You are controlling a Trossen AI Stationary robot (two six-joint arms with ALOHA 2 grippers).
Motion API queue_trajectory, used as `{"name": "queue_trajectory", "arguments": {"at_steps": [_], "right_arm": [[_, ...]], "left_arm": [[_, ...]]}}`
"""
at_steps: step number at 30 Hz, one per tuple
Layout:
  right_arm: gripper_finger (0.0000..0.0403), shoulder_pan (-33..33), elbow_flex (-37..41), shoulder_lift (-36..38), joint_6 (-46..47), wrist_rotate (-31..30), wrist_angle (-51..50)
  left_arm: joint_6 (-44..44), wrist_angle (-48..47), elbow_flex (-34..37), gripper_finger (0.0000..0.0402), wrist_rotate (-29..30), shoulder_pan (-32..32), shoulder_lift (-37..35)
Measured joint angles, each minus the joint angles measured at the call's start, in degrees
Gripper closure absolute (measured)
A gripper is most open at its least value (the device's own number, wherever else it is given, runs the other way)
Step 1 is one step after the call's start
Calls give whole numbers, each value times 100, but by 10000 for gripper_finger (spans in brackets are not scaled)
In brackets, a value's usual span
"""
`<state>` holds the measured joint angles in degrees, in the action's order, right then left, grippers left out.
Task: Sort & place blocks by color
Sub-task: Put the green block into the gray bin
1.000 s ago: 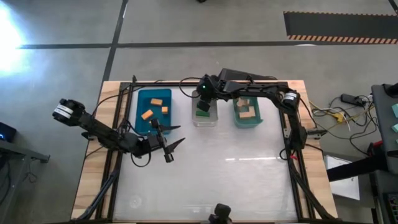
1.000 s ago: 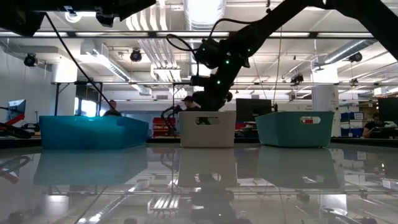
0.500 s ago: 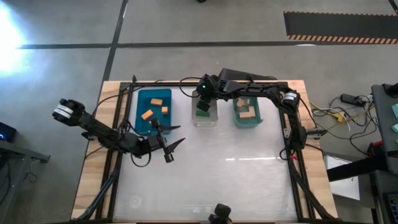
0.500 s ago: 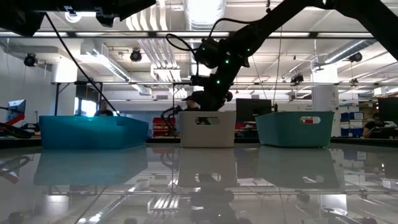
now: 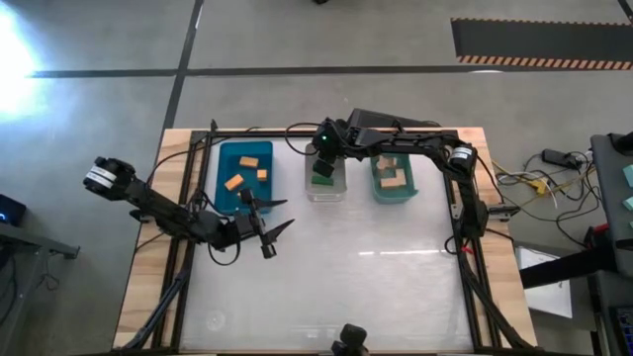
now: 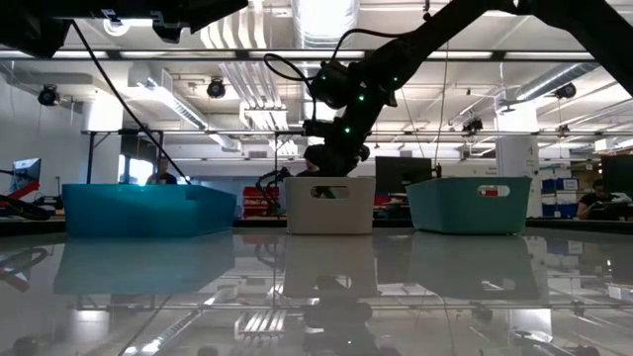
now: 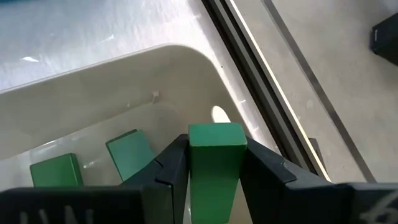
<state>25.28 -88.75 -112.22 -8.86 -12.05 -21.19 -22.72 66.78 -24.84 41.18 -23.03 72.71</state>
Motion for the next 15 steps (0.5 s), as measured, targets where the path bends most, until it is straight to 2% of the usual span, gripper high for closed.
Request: {"name": "queue_trajectory", "arguments": {"at_steps": [11, 15], "right_arm": [[295, 0, 13, -2, -79, 4, -56], [278, 0, 15, -4, -77, 4, -120]], "left_arm": [[0, 2, 0, 178, 0, 0, 0], [-2, 2, 0, 178, 2, 0, 0]]}}
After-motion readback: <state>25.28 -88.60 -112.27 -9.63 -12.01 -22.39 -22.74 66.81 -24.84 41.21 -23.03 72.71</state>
